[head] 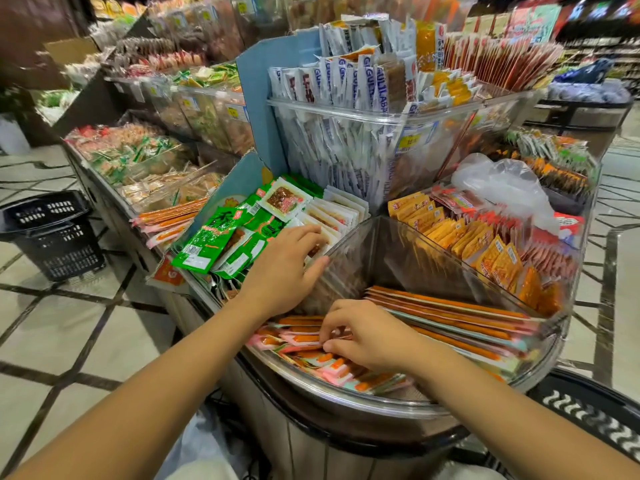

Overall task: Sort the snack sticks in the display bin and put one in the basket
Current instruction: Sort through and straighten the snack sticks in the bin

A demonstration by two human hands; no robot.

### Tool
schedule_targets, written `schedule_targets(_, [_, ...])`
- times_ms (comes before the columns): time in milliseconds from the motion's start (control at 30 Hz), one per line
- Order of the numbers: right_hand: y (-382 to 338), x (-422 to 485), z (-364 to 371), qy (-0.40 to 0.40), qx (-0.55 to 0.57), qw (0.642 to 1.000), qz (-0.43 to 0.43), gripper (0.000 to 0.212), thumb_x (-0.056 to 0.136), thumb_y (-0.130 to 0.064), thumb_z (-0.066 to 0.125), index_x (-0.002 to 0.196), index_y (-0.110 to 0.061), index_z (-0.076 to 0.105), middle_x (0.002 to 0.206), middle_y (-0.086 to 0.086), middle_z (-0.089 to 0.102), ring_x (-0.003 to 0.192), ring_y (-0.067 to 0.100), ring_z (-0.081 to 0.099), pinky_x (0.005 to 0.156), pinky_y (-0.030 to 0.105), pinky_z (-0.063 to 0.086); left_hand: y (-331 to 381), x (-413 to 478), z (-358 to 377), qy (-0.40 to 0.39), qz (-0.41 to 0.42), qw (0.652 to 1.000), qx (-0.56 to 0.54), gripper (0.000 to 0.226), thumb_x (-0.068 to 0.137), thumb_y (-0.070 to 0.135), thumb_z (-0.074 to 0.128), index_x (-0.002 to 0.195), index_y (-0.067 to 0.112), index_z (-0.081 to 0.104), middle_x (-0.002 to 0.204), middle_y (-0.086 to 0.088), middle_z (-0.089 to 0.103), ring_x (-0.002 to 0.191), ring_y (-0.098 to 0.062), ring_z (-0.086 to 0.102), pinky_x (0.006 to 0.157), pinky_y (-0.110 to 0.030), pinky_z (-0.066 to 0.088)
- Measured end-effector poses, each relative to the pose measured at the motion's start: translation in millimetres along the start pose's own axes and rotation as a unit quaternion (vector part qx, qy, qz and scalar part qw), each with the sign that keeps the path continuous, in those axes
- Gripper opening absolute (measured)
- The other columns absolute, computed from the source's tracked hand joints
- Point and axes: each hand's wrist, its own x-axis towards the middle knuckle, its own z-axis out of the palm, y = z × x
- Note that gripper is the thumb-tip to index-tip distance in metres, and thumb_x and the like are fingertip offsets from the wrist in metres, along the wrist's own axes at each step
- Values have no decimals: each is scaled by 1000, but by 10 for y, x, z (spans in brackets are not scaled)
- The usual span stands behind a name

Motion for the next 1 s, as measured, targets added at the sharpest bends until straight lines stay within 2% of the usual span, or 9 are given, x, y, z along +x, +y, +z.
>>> schedule_targets(167, [18, 0, 22, -6, 32, 999, -7, 16, 94, -38, 66, 99, -27, 76, 104, -12, 63, 96, 5, 59, 91, 33, 53, 2, 0, -4, -1, -4, 1000, 0, 32, 99, 34, 59, 126, 18, 64, 141, 3, 56, 133, -15, 45, 112, -37, 39])
schedule_targets(333, [-2, 6, 30, 2, 62, 998, 2, 21, 96, -39, 64, 104, -25, 76, 106, -12, 69, 97, 4, 63, 91, 32, 55, 7, -5, -5, -2, -8, 1000, 5, 34, 100, 36, 58, 128, 18, 64, 141, 4, 56, 133, -14, 45, 112, -36, 39])
schedule_targets(433, [-19, 6, 33, 26, 78, 997, 14, 10, 93, -36, 69, 101, -30, 68, 97, -14, 68, 90, 3, 63, 86, 33, 56, 3, -3, -2, -2, -7, 1000, 6, 34, 100, 36, 57, 128, 18, 64, 141, 3, 56, 133, -14, 45, 112, -35, 39])
schedule_targets(500, [-25, 8, 40, 25, 85, 996, 7, 13, 91, -34, 72, 102, -33, 63, 98, -15, 67, 90, 3, 63, 85, 34, 57, 0, -4, 1, -2, -7, 1000, 7, 35, 100, 37, 57, 128, 18, 64, 141, 3, 56, 133, -14, 45, 112, -34, 38])
schedule_targets(667, [-23, 28, 52, 0, 67, 998, -19, 27, 92, -32, 72, 118, -37, 70, 103, -14, 65, 93, 4, 59, 85, 25, 51, -7, 0, 14, -1, -7, 1000, 9, 35, 100, 37, 57, 128, 18, 64, 142, 3, 56, 133, -14, 45, 113, -34, 38])
schedule_targets(833, [-15, 17, 40, 2, 86, 996, -19, 22, 87, -28, 78, 108, -33, 73, 100, -18, 60, 94, 3, 58, 82, 19, 49, -21, 1, 19, -1, -7, 1000, 5, 35, 100, 38, 57, 128, 19, 64, 142, 3, 56, 133, -14, 45, 113, -37, 39])
schedule_targets(1000, [-27, -4, 6, -6, 95, 995, -9, 19, 84, -31, 80, 101, -31, 70, 107, -14, 68, 100, 4, 61, 90, 31, 52, -16, 6, 22, -2, -7, 1000, 3, 34, 99, 38, 57, 128, 20, 63, 142, 3, 56, 133, -15, 46, 112, -39, 40])
